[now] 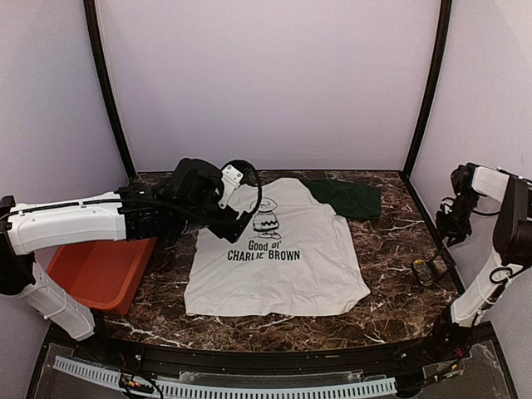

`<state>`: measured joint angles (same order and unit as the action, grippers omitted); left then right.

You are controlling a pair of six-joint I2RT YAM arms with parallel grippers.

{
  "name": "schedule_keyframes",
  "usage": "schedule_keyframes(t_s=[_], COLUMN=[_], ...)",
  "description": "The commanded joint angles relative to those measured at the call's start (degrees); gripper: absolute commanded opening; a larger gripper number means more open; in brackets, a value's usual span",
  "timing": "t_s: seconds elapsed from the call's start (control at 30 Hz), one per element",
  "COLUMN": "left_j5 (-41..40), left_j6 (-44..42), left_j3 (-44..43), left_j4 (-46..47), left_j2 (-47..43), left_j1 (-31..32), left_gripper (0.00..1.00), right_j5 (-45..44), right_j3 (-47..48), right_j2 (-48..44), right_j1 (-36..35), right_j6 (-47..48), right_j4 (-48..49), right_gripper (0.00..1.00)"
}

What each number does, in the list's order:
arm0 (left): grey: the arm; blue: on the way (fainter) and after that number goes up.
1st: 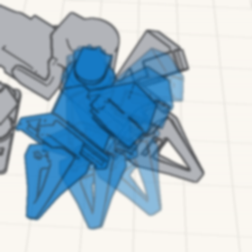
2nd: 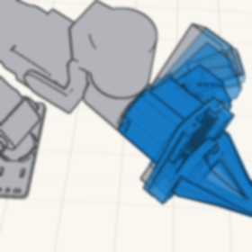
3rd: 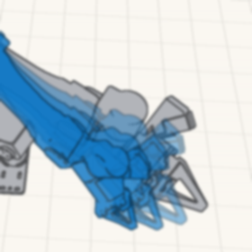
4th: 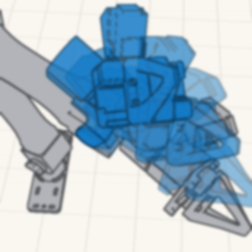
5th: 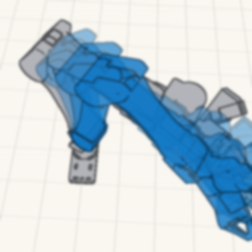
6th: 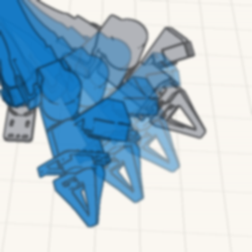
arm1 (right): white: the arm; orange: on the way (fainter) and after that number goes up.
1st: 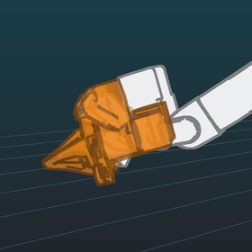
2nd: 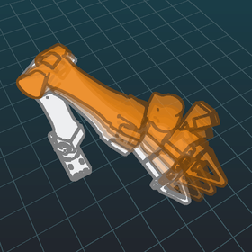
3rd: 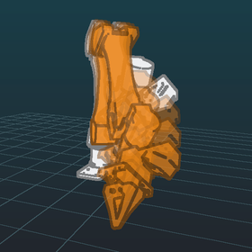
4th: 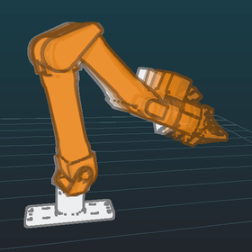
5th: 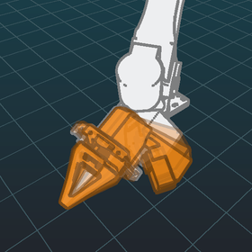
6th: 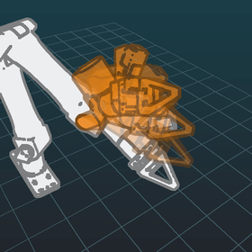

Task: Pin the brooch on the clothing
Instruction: Move the brooch box to the center of the board.

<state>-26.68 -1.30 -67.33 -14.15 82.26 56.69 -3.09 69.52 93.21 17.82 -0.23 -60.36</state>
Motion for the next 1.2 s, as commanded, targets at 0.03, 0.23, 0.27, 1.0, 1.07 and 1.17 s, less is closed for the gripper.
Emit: schedule_keyframes(t_s=[0.03,0.23,0.27,1.0,1.07,1.17], left_j5=[-1.3,-2.2,-2.2,-3.2,-3.2,-3.2], left_j6=[-0.9,-1.4,-1.4,-2.0,-2.0,-1.9], left_j3=[1.3,1.4,1.4,1.6,1.6,1.5], left_j4=[0.6,0.8,0.8,1.0,1.1,1.0], left_j2=[-2.3,-2.4,-2.4,-2.7,-2.7,-2.7], left_j1=[0.6,1.0,1.0,1.4,1.4,1.4], left_gripper=[0.99,0.99,0.99,0.99,0.99,0.99], right_j5=[1.5,1.9,1.9,2.6,2.3,2.0], right_j3=[0.1,0.1,0.0,-0.1,0.0,0.1], right_j2=[1.8,2.5,2.6,2.3,2.3,2.7], right_j1=[0.5,0.8,0.8,1.6,1.6,1.6], right_j6=[-0.2,-0.1,-0.1,-0.1,-0.2,-0.1], right_j4=[0.4,0.5,0.5,0.6,0.6,0.5], right_gripper=[0.37,0.35,0.35,0.17,0.16,0.15])
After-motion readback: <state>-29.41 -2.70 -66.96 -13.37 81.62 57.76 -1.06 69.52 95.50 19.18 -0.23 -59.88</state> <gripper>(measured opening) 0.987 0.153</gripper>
